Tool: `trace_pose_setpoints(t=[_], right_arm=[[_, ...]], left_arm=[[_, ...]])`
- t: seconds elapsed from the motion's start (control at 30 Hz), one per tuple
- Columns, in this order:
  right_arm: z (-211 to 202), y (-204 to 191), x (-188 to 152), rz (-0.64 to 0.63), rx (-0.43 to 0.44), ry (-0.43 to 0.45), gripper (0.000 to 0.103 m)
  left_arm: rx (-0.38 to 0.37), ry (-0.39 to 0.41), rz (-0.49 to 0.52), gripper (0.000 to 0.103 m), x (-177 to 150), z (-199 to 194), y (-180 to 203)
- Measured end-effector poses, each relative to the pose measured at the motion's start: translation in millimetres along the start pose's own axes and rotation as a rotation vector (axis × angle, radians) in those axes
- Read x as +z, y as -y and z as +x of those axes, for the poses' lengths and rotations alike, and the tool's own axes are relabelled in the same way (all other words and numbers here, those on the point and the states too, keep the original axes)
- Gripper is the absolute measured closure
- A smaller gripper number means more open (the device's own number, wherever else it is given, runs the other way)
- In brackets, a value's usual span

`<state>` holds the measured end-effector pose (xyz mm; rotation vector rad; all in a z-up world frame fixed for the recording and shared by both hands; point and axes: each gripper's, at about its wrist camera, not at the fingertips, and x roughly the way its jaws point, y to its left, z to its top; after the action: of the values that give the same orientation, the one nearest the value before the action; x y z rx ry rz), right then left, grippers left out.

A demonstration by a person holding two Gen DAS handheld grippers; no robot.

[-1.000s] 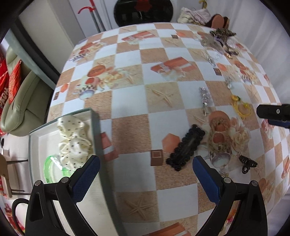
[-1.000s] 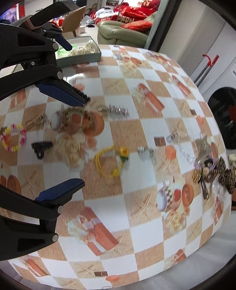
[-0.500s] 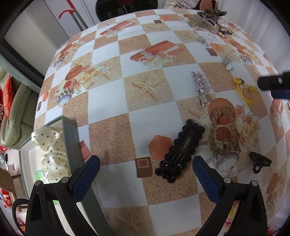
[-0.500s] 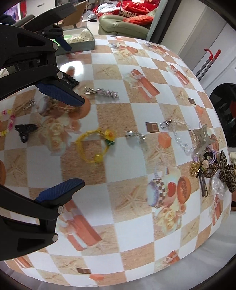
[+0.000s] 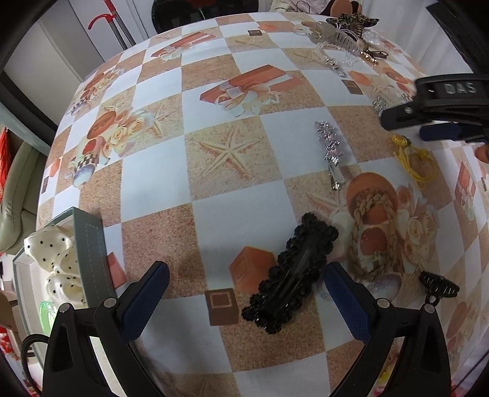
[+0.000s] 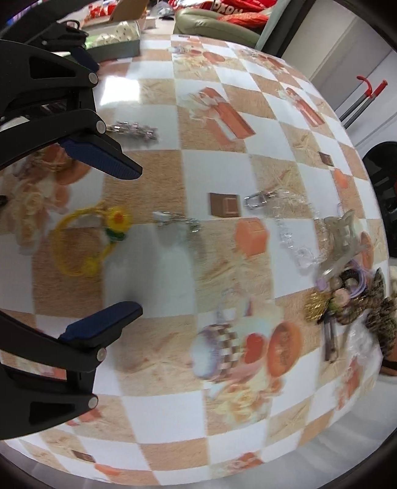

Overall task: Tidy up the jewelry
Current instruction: 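Move the left gripper to the black beaded clip and grasp it while the right grasps a silver chain charm, then carry the black clip and silver charm to the tray and release both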

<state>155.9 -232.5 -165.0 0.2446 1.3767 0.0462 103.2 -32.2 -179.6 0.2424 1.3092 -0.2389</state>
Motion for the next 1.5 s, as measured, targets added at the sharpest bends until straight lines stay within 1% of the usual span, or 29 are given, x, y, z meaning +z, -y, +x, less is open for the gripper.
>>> trace_pose_setpoints(t=[0.1,0.17,0.2,0.27,0.37,0.4,0.47,0.6,0.63,0.7,0.73,0.77,0.8,0.87,0.93,0.97,1.0,1.2,1.37,1.5], right_arm=[[3,-7,7,-0.024,-0.017,0.016,0.018],[5,-13,9,-0.046,-0.034,0.025,0.020],[6,-17,10,-0.063,-0.049,0.031,0.021],[8,-25,11,-0.092,-0.088,0.039,0.026],[9,-30,12,-0.115,-0.132,0.049,0.031],[9,-31,12,-0.116,-0.138,0.051,0.032],[9,-32,13,-0.124,-0.158,0.058,0.040],[10,-37,12,-0.145,-0.160,0.070,0.047],[11,-39,13,-0.152,-0.159,0.073,0.052],[10,-43,14,-0.167,-0.153,0.079,0.062],[10,-46,14,-0.175,-0.149,0.082,0.074],[11,-48,15,-0.180,-0.145,0.084,0.087],[13,-52,17,-0.182,-0.142,0.085,0.092],[14,-54,19,-0.174,-0.140,0.090,0.092],[14,-53,19,-0.154,-0.110,0.090,0.092],[11,-52,15,-0.144,-0.092,0.092,0.092],[4,-45,4,-0.138,-0.082,0.094,0.092],[-14,-25,-10,-0.096,-0.005,0.089,0.092],[-37,-20,-29,-0.053,0.051,0.084,0.092],[-53,-21,-40,-0.035,0.074,0.076,0.092]], left_arm=[[-0.022,0.014,0.006,0.003,2,0,3],[-0.034,0.022,0.013,0.010,2,-1,6],[-0.039,0.025,0.014,0.012,3,-2,9],[-0.053,0.030,0.016,0.021,2,-4,11],[-0.057,0.036,0.022,0.027,2,-6,14],[-0.059,0.036,0.023,0.028,2,-6,14],[-0.063,0.036,0.027,0.033,2,-6,16],[-0.073,0.044,0.046,0.041,1,-8,17],[-0.075,0.045,0.048,0.044,0,-9,19],[-0.081,0.051,0.051,0.055,-1,-11,21],[-0.085,0.052,0.053,0.062,0,-11,20],[-0.084,0.049,0.051,0.062,1,-11,21],[-0.086,0.049,0.047,0.062,-1,-12,21],[-0.103,0.049,0.028,0.062,-1,-12,18],[-0.119,0.053,-0.007,0.062,0,-15,14],[-0.120,0.057,-0.015,0.062,-1,-18,13],[-0.121,0.060,-0.018,0.062,-1,-20,12],[-0.121,0.085,-0.027,0.062,-6,-38,15],[-0.124,0.101,-0.056,0.062,-13,-56,11],[-0.126,0.114,-0.072,0.062,-19,-70,7]])
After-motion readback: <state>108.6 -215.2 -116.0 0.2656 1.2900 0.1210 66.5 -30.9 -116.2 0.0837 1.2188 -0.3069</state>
